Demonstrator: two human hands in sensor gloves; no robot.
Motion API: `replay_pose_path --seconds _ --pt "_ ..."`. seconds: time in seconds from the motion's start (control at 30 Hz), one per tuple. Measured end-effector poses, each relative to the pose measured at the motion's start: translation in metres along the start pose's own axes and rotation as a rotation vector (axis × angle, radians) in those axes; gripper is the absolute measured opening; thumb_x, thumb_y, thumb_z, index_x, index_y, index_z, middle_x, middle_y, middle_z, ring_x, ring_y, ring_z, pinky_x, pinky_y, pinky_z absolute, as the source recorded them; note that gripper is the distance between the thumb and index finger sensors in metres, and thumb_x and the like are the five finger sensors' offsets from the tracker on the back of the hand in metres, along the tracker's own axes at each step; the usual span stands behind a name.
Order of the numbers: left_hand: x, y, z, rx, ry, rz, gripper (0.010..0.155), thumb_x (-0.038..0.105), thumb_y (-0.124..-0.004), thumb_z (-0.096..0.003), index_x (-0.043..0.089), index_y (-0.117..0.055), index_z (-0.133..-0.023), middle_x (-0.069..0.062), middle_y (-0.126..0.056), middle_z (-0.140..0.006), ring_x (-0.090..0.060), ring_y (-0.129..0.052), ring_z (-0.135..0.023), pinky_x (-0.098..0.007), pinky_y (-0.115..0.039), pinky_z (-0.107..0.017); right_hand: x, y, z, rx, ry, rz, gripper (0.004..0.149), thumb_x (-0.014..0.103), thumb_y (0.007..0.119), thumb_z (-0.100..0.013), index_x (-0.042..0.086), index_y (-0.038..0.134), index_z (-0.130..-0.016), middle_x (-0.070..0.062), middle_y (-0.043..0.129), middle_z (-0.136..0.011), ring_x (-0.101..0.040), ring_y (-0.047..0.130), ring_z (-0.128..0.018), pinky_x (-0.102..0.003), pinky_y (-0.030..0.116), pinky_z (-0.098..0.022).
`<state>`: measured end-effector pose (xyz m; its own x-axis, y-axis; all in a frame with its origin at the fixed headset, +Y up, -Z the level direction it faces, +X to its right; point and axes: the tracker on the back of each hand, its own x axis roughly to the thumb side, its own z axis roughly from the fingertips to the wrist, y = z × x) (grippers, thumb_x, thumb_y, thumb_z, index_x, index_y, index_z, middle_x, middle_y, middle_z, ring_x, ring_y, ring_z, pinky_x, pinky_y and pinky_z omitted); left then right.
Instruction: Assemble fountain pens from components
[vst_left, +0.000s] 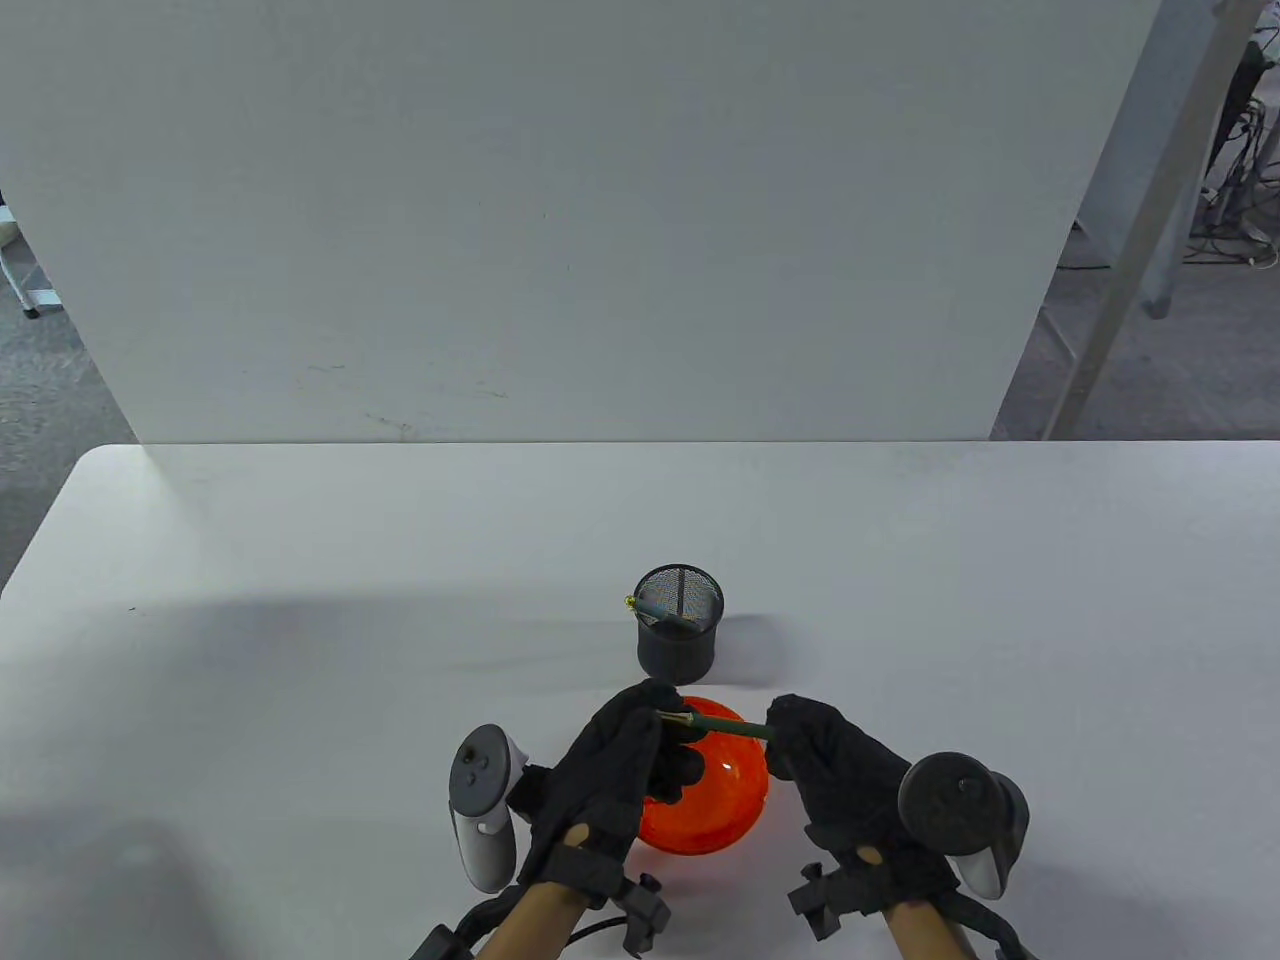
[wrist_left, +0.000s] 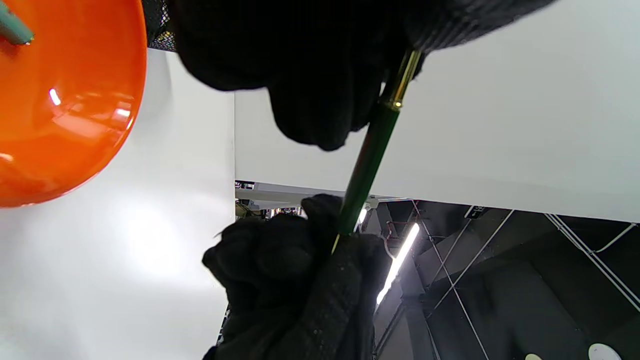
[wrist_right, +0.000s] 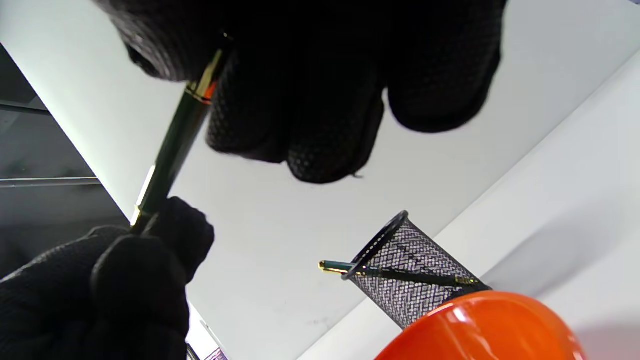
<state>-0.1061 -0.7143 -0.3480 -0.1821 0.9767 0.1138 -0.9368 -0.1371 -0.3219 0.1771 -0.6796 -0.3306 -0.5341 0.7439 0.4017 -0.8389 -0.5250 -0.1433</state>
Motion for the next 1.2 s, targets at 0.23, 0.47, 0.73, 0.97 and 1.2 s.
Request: replay_pose_path --seconds 0.23,0.47,0.73,0.97,1.2 --pt "0.001 -0.002 0.000 -0.023 -0.007 -0.002 0.046 0.045 -0.064 -0.0627 0.034 -0.066 -0.107 -0.004 -0.088 -0.097 -0.018 -0.101 -0.067 -0.038 -0.085 -0.048 -0.005 -0.003 -0.001 -0.017 0.032 -0.023 0.051 0.055 0.056 -0.057 0.020 0.092 -0.064 0.012 0.097 -0.033 -0.012 0.103 -0.033 -0.041 0.088 -0.040" --pt "0.001 0.001 -0.001 0.002 0.004 0.017 0.045 0.046 -0.063 -0.0630 0.035 -0.066 -0.107 -0.004 -0.087 -0.097 -0.018 -0.101 -0.068 -0.038 -0.085 -0.048 -0.012 -0.003 -0.003 0.034 0.074 -0.120 0.060 0.058 0.055 -0.057 0.013 0.084 -0.086 0.002 0.100 -0.055 -0.022 0.102 -0.048 -0.049 0.084 -0.046" --pt "0.000 0.009 -0.002 0.044 0.021 0.095 0.046 0.045 -0.063 -0.0633 0.034 -0.065 -0.107 -0.004 -0.086 -0.098 -0.018 -0.101 -0.069 -0.038 -0.085 -0.049 -0.002 -0.005 -0.004 0.098 -0.016 -0.088 0.064 0.055 0.065 -0.057 0.016 0.060 -0.107 -0.004 0.085 -0.092 -0.027 0.093 -0.070 -0.053 0.079 -0.054" --pt "-0.003 0.008 -0.003 0.029 0.042 0.078 0.046 0.046 -0.062 -0.0634 0.035 -0.065 -0.108 -0.003 -0.086 -0.098 -0.017 -0.101 -0.069 -0.038 -0.085 -0.049 0.006 0.001 -0.004 0.119 -0.074 -0.022 0.056 0.046 0.074 -0.057 0.020 0.063 -0.105 -0.001 0.087 -0.091 -0.023 0.095 -0.069 -0.051 0.080 -0.055" --pt "-0.002 0.001 -0.002 -0.014 0.037 0.045 0.045 0.046 -0.063 -0.0632 0.034 -0.065 -0.107 -0.003 -0.087 -0.097 -0.018 -0.101 -0.068 -0.038 -0.085 -0.049 0.003 -0.003 -0.002 0.043 -0.029 -0.003 0.048 0.045 0.069 -0.057 0.013 0.078 -0.092 0.002 0.097 -0.068 -0.018 0.100 -0.056 -0.047 0.084 -0.050"
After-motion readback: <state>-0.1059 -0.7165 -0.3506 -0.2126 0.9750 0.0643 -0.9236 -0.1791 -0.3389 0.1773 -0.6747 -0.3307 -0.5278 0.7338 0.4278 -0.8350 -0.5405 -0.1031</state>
